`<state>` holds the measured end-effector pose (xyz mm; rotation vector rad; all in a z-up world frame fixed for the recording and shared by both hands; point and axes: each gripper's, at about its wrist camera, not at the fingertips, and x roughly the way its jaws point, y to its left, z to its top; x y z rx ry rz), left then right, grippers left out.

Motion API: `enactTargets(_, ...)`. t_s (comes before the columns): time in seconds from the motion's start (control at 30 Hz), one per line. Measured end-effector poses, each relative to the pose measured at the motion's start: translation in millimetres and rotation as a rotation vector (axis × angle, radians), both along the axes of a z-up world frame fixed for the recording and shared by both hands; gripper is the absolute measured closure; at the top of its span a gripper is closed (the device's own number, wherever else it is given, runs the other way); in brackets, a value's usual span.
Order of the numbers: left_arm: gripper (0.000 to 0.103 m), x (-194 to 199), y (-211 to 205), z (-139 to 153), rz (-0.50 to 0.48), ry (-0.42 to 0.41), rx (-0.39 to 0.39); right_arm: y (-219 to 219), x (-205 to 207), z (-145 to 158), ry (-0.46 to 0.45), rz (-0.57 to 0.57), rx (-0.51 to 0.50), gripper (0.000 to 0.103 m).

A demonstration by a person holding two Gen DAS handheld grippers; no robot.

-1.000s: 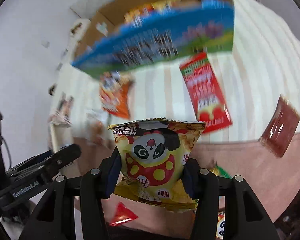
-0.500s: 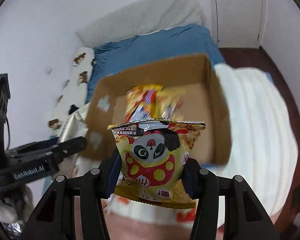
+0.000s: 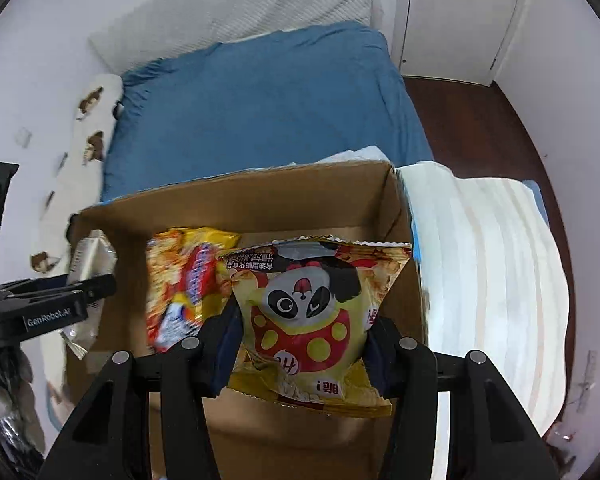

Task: Organize snacks
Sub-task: 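Open both tools to drop the two packs into the box, then move both tools back down to the remaining snacks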

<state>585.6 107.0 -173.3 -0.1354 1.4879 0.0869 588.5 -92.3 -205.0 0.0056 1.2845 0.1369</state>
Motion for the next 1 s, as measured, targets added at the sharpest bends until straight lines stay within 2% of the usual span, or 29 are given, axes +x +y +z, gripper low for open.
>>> enactTargets(0.13,0.045,14,4,-20,0.005,0.037,0.004,0,19,-19,0.023,-0.004,-0.039,0.047)
enactTargets(0.17,0.044,16,5,-24,0.012,0.046,-0.003,0,25,-26,0.045,-0.013,-0.048,0.043)
enactTargets(0.2,0.037,18,7,-27,0.013,0.043,-0.001,-1,28,-31,0.066,-0.023,-0.063,0.028)
enactTargets(0.23,0.019,20,7,-27,0.014,0.037,0.006,-1,31,-35,0.084,-0.032,-0.063,0.025)
enactTargets(0.27,0.013,20,8,-29,0.016,0.031,0.005,-1,32,-37,0.094,-0.032,-0.041,0.017)
enactTargets(0.33,0.011,20,7,-28,0.026,0.023,-0.023,3,31,-39,0.101,-0.027,-0.044,0.013)
enactTargets(0.37,0.010,20,7,-28,0.028,0.020,-0.029,7,31,-40,0.103,-0.010,-0.051,0.007)
enactTargets(0.7,0.008,6,3,-12,0.044,-0.013,-0.093,21,10,-33,0.098,0.044,-0.045,0.006)
enactTargets(1.0,0.008,-49,-4,37,0.058,-0.172,-0.082,15,-37,-4,0.029,0.035,0.012,0.006)
